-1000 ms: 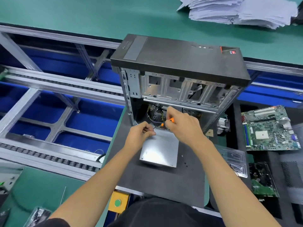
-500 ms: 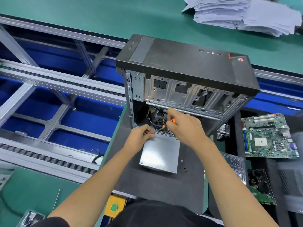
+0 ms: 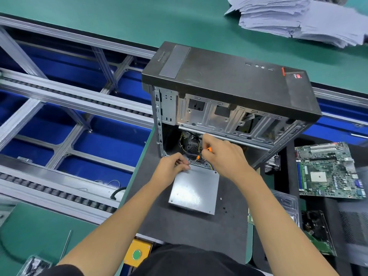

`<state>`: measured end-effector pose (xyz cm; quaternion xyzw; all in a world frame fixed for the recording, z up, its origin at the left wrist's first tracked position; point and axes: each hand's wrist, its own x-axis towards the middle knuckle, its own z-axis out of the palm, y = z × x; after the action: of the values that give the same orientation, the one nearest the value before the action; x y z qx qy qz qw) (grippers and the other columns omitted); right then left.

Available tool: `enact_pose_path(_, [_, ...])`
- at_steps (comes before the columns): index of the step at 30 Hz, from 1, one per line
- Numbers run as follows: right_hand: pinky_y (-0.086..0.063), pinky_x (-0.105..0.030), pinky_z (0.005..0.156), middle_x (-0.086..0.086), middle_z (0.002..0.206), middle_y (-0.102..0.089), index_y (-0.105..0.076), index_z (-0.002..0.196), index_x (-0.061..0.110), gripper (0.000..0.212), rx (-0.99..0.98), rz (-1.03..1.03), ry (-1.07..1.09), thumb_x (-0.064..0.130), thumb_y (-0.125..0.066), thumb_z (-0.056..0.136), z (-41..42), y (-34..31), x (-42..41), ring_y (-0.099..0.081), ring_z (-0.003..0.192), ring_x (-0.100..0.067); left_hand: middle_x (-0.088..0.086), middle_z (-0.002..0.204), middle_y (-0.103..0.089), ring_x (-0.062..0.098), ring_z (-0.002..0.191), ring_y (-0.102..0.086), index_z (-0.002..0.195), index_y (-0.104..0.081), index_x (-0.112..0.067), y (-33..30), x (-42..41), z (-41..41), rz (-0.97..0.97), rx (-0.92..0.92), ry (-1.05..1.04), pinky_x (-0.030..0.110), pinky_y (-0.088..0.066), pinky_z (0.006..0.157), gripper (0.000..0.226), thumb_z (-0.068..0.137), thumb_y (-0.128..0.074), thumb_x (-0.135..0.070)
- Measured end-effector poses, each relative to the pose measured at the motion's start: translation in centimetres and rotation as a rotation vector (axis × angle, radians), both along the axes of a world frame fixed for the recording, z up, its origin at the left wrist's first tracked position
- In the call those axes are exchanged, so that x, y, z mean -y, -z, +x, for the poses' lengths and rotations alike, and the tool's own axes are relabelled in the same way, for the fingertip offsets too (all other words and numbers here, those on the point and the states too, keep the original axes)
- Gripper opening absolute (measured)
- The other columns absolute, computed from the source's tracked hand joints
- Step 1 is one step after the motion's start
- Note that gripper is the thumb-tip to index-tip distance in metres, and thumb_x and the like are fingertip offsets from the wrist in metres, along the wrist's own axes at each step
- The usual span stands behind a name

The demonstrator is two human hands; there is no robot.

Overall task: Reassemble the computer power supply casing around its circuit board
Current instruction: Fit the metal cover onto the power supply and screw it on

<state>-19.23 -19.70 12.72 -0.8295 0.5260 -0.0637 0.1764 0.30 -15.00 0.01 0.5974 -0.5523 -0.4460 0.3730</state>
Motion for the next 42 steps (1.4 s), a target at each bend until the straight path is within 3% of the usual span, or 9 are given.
enact_pose_path(8, [-0.022,-0.032,0.048,0.005,0.054,-0.047,-0.037,0.085,0.03,0.01,-0.035,-0.077,-0.17,0.03,-0.046,0.087,1.3,-1.0,1.0,-0.043,0.052,-0.01,-0.009,0.088,-0.073,0.001,0.084,-0.07,0.085,-0.072,-0.012,0.3,0.8,0.6,-0.086,0.095,0.017,0.01,-0.053,0.074,0.012,0.082,-0.082,-0.006])
enact_pose_path(12, [-0.02,-0.031,0.046,0.005,0.054,-0.045,-0.036,0.086,0.03,0.012,-0.108,-0.128,-0.324,0.027,-0.047,0.089,2.3,-1.3,1.8,-0.04,0.048,-0.011,-0.023,0.086,-0.07,0.0,0.089,-0.065,0.081,-0.068,-0.031,0.2,1.3,1.0,-0.116,0.217,0.028,0.005,-0.043,0.076,0.021,0.08,-0.085,-0.019])
enact_pose_path(16, [-0.016,-0.03,0.046,0.005,0.051,-0.041,-0.038,0.086,0.027,0.009,-0.145,-0.153,-0.44,0.026,-0.047,0.085,3.3,-1.4,2.4,-0.036,0.045,-0.01,-0.034,0.083,-0.066,-0.004,0.084,-0.061,0.075,-0.056,-0.047,0.8,1.8,1.3,-0.067,0.298,0.054,0.009,-0.038,0.066,0.035,0.082,-0.083,-0.025])
enact_pose_path(19, [-0.013,-0.031,0.047,0.004,0.051,-0.039,-0.038,0.084,0.026,0.01,-0.155,-0.152,-0.49,0.026,-0.047,0.082,3.9,-1.3,2.8,-0.034,0.045,-0.011,-0.029,0.082,-0.068,-0.003,0.08,-0.064,0.075,-0.058,-0.044,1.4,2.0,1.7,0.009,0.299,0.078,0.013,-0.039,0.064,0.029,0.082,-0.082,-0.028])
enact_pose_path(24, [-0.014,-0.03,0.046,0.005,0.05,-0.038,-0.038,0.085,0.026,0.013,-0.187,-0.166,-0.565,0.023,-0.05,0.083,4.6,-0.8,3.4,-0.034,0.044,-0.01,-0.025,0.082,-0.072,-0.002,0.085,-0.067,0.081,-0.062,-0.037,1.7,2.3,2.3,0.066,0.325,0.146,0.035,-0.054,0.082,0.02,0.083,-0.08,-0.029])
enact_pose_path(29, [-0.015,-0.028,0.045,0.005,0.05,-0.038,-0.037,0.087,0.027,0.015,-0.261,-0.227,-0.67,0.025,-0.052,0.085,5.3,-0.3,3.9,-0.033,0.043,-0.01,-0.033,0.082,-0.069,-0.01,0.085,-0.063,0.079,-0.066,-0.037,1.5,2.9,2.6,0.102,0.393,0.19,0.032,-0.053,0.076,0.012,0.084,-0.077,-0.035])
enact_pose_path(33, [-0.016,-0.029,0.045,0.005,0.051,-0.039,-0.037,0.086,0.027,0.015,-0.246,-0.191,-0.69,0.027,-0.052,0.086,5.5,-0.4,4.2,-0.036,0.045,-0.01,-0.04,0.08,-0.066,-0.024,0.085,-0.054,0.08,-0.065,-0.036,0.9,3.4,2.5,0.132,0.448,0.23,0.025,-0.042,0.067,0.012,0.086,-0.075,-0.036])
enact_pose_path(37, [-0.019,-0.03,0.046,0.006,0.053,-0.041,-0.036,0.087,0.027,0.016,-0.241,-0.158,-0.678,0.027,-0.052,0.087,5.6,-0.5,4.3,-0.038,0.047,-0.011,-0.033,0.077,-0.067,-0.011,0.079,-0.06,0.078,-0.065,-0.036,0.9,3.1,2.6,0.145,0.437,0.178,0.028,-0.046,0.065,0.018,0.08,-0.081,-0.042])
enact_pose_path(42, [-0.018,-0.029,0.045,0.007,0.05,-0.037,-0.036,0.085,0.027,0.017,-0.238,-0.172,-0.68,0.025,-0.053,0.086,5.6,-0.7,4.3,-0.035,0.044,-0.011,-0.02,0.08,-0.071,0.0,0.08,-0.066,0.08,-0.064,-0.031,1.1,2.8,2.7,0.133,0.388,0.179,0.032,-0.056,0.076,0.02,0.081,-0.083,-0.039])
